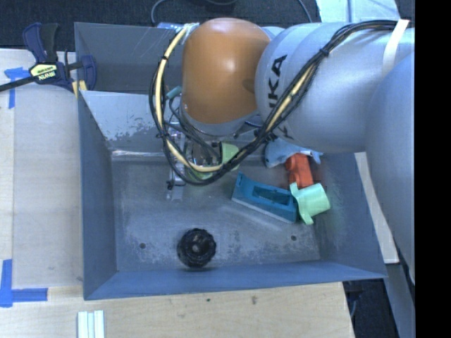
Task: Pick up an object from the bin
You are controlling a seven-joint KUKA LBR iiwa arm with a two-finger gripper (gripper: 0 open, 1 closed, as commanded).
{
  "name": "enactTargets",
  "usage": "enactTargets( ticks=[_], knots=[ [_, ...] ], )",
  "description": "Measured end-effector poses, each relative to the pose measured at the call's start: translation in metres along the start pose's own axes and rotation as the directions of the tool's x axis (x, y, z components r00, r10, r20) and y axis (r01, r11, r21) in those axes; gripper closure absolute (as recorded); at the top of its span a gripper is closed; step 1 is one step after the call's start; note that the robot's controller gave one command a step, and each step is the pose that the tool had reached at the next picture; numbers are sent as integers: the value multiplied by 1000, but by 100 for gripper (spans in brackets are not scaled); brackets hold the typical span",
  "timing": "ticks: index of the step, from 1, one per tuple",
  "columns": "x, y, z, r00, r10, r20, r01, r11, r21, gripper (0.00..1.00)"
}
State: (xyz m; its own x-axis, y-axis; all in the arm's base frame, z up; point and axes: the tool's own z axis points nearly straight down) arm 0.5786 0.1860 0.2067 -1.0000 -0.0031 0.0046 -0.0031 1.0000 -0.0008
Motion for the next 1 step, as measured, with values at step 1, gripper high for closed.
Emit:
enactTargets(
  ticks=[1],
  knots=[
    [1,0,-1,1000,1,0,-1,1000,0,0]
  ],
)
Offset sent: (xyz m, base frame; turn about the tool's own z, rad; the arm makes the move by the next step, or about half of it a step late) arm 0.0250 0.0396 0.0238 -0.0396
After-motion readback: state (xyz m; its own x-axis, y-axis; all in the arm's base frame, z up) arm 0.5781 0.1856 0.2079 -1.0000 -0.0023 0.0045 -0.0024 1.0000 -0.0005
